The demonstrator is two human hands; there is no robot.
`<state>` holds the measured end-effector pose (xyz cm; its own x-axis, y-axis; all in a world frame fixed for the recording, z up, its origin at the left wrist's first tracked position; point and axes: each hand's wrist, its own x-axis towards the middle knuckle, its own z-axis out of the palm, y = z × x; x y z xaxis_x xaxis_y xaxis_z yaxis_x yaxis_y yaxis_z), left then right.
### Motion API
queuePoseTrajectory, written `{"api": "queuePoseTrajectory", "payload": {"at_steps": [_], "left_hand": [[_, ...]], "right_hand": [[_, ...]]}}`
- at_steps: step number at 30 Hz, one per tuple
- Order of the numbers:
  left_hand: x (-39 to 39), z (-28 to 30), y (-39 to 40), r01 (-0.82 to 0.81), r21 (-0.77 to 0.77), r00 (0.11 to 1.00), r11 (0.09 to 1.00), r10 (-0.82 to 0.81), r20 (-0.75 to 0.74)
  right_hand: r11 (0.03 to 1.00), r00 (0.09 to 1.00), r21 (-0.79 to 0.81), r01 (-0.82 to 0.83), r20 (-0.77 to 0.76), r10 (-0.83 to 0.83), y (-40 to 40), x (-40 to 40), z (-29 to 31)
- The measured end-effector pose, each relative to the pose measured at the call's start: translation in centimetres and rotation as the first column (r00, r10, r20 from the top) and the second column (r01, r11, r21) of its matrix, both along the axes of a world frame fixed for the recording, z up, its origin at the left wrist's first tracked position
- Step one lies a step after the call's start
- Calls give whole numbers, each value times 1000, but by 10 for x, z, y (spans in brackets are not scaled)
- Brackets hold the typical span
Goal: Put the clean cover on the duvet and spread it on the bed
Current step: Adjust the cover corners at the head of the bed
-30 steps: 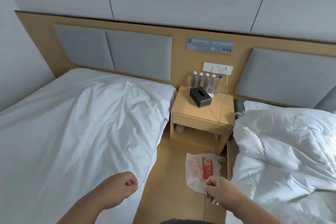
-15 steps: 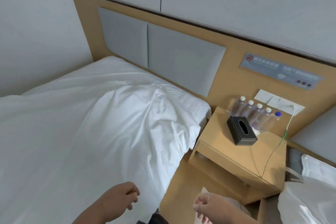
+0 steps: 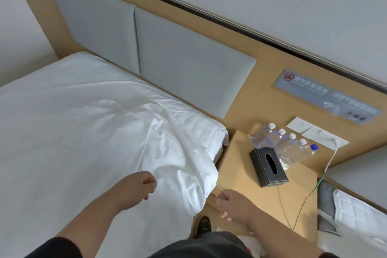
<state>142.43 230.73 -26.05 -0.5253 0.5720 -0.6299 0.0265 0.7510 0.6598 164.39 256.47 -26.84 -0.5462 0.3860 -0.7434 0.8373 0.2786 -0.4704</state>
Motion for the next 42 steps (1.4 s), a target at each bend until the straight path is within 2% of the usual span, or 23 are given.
{"api": "queuePoseTrajectory", "payload": {"at_steps": [3, 6, 9, 11, 14, 17, 20, 22, 24, 27, 28, 31, 34, 36, 38, 39, 42], "left_hand": [[-10, -17, 7, -12, -75, 999, 997, 15, 36], [-15, -32, 6, -57, -157, 994, 986, 70, 80], [-20, -38, 6, -86, -266, 987, 960, 118, 109], [-27, -42, 11, -88, -334, 982, 938, 138, 127], [-38, -55, 33, -56, -418, 986, 907, 115, 119], [-52, -79, 68, 21, -463, 997, 886, 14, 73], [-67, -115, 116, 138, -436, 988, 889, -156, -5], [-78, -142, 148, 278, -447, 925, 850, -363, -115], [-91, -162, 177, 415, -465, 792, 782, -562, -238], [-110, -187, 212, 495, -484, 586, 722, -688, -427], [-116, -194, 221, 502, -509, 540, 699, -713, -447], [-137, -215, 244, 503, -600, 472, 623, -779, -413], [-154, -222, 258, 540, -656, 455, 528, -838, -300], [-158, -223, 255, 590, -627, 425, 508, -856, -294], [-160, -217, 250, 636, -525, 431, 565, -825, -365], [-161, -210, 248, 645, -441, 472, 624, -780, -411], [-160, -180, 243, 602, -197, 675, 774, -625, -393]], "right_hand": [[997, 998, -55, -53, -34, 52, 17, -57, -26], [975, 992, -190, -120, -66, 109, 33, -121, -59], [928, 996, -362, -87, -60, 70, 47, -185, -94], [908, 996, -409, -86, -35, 78, 59, -219, -119], [943, 979, -272, -190, 16, 202, 88, -257, -156], [983, 982, -34, -180, 56, 182, 128, -273, -188], [984, 975, 26, -176, 144, 171, 169, -267, -213], [991, 971, -18, -131, 197, 132, 194, -254, -226], [992, 966, -96, -80, 239, 101, 212, -239, -235], [984, 952, -172, -45, 290, 94, 226, -213, -247], [977, 946, -211, -43, 306, 108, 226, -205, -250], [962, 939, -258, -95, 299, 173, 214, -188, -256], [995, 971, -75, -65, 223, 81, 195, -183, -255], [1000, 981, 24, 13, 192, -18, 189, -183, -247], [992, 978, 78, 99, 179, -112, 189, -181, -240], [988, 972, 73, 138, 179, -149, 190, -180, -237], [985, 969, -24, 168, 188, -161, 193, -174, -230]]}}
